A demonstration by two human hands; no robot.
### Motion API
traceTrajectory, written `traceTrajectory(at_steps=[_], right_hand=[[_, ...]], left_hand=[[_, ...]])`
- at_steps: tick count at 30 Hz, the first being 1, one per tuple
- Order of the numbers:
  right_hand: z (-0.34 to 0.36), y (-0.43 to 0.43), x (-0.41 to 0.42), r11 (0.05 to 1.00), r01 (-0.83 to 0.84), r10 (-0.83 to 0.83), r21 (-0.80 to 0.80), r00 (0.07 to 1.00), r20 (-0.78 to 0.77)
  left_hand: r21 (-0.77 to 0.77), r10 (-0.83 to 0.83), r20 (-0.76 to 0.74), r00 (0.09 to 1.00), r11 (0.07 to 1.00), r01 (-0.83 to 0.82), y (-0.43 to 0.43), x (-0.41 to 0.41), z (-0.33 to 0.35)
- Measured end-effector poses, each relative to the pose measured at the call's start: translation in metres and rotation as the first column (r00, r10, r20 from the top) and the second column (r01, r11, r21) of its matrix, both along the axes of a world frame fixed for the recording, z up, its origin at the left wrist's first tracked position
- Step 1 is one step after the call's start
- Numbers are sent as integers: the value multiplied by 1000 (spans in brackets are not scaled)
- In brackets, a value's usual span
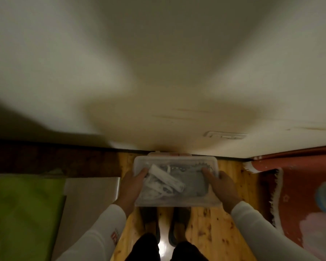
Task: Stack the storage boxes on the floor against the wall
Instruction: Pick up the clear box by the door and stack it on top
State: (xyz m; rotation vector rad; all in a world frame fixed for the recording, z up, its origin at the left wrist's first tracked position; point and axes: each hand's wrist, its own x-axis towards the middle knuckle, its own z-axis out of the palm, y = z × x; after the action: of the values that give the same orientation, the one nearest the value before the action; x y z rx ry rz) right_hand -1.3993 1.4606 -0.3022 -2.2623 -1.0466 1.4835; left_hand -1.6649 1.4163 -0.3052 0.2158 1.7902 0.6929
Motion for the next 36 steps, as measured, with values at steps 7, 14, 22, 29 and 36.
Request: traceTrajectory(at_steps=[7, 14, 22, 29, 36], right_hand=[[-41, 25, -7, 1000, 16, -16, 1, 1000, 17], [-71, 42, -10, 999, 34, -34, -21, 999, 2], [-83, 49, -11, 999, 52, -52, 3, 999, -13], [-87, 44, -7, 999, 31, -31, -14, 999, -12], [-89, 36, -3, 999, 26, -27, -21, 999, -31]], left_hand=[[-58, 57, 7, 998, 997, -57, 22, -5, -39], [-58, 8, -17, 1000, 998, -9, 41, -10, -68], [-2, 38, -92, 995, 999, -38, 49, -5, -75], [-9, 6, -144, 990, 1000, -7, 46, -2, -79], [29, 21, -105, 994, 999, -18, 39, 0, -76]])
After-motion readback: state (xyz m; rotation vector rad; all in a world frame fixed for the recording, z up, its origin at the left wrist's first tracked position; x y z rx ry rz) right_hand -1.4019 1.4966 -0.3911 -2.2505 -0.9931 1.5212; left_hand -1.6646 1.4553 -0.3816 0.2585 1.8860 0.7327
